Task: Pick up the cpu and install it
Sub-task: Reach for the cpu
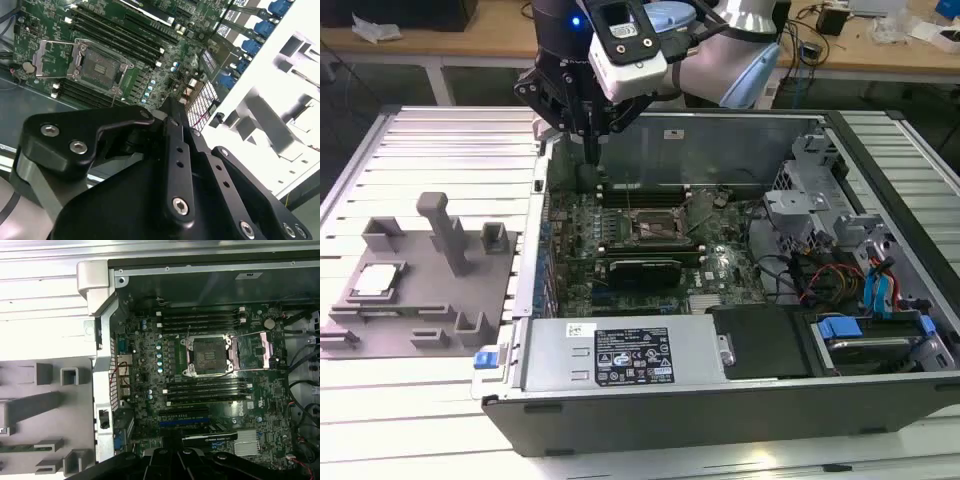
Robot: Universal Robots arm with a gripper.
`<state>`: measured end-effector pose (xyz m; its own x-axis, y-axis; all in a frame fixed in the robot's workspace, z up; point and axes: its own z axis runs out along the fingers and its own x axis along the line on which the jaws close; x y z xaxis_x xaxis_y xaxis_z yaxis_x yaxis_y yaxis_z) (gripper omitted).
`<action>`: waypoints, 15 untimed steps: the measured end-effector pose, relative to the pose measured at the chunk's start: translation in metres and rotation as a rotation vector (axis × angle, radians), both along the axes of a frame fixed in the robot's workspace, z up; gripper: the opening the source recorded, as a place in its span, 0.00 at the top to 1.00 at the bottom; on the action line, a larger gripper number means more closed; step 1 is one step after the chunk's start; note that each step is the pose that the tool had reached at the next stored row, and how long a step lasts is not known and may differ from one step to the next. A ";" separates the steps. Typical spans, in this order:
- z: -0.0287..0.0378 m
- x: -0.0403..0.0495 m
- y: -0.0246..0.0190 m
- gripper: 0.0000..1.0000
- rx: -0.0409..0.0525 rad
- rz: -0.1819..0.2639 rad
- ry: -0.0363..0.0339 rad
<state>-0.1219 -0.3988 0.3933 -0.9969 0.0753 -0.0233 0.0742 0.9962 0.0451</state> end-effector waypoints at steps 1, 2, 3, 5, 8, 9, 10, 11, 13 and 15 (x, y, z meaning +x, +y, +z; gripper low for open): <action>0.0000 0.0000 0.0000 0.89 0.0000 0.000 0.0000; 0.0000 0.0000 0.0000 0.89 0.0000 0.000 0.0000; 0.0000 0.0000 0.0000 0.89 0.0000 0.000 0.0000; 0.0000 0.0000 0.0000 0.89 0.0000 0.000 0.0000; 0.0000 0.0000 0.0000 0.89 0.0000 0.000 0.0000; 0.0000 0.0000 0.0000 0.89 0.0001 0.000 -0.0001; -0.0001 -0.0002 0.0000 0.89 0.0001 0.000 -0.0001; 0.0000 -0.0007 0.0000 0.89 0.0000 0.000 0.0000; 0.0000 -0.0015 0.0000 0.89 0.0001 0.000 -0.0001; 0.0000 -0.0044 0.0000 0.89 0.0000 0.000 0.0000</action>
